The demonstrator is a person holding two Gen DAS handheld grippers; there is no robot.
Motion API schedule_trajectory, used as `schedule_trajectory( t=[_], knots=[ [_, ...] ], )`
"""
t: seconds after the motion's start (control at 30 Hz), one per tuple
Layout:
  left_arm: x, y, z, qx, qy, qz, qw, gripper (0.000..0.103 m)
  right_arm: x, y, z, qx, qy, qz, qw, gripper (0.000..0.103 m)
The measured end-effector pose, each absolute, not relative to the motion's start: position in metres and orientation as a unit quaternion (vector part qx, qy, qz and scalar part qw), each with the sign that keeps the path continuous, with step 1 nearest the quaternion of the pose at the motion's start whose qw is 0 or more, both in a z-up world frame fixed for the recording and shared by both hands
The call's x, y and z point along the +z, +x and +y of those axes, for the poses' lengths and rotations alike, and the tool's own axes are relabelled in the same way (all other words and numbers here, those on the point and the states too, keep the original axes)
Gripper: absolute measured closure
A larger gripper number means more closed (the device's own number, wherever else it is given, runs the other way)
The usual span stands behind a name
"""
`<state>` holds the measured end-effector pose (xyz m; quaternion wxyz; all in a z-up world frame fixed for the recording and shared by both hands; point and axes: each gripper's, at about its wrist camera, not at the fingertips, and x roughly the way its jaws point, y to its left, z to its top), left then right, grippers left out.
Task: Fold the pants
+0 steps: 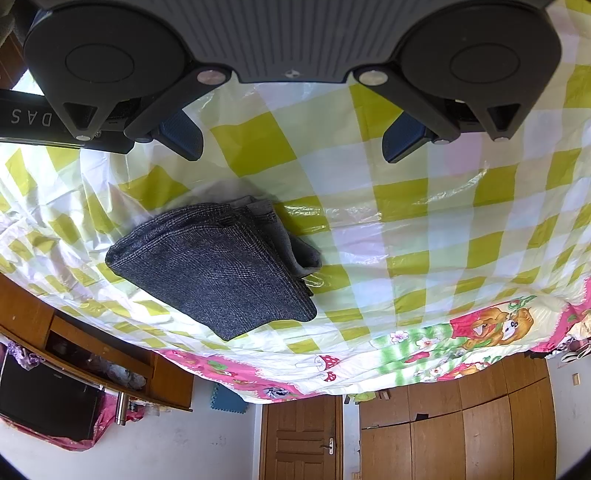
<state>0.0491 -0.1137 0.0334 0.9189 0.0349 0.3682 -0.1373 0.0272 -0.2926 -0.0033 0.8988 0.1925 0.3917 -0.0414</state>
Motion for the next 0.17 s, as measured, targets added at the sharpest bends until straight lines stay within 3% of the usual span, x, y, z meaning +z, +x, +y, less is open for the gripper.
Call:
schedule_trajectory(
  t=[0.17],
  knots=[
    [0.0344, 0.0473, -0.1142, -0.137, 0.037, 0.365, 0.920, 0.000, -0.0033, 0.0273, -0.2926, -0.041, 0.192, 0.392, 0.899, 0.037]
  ],
)
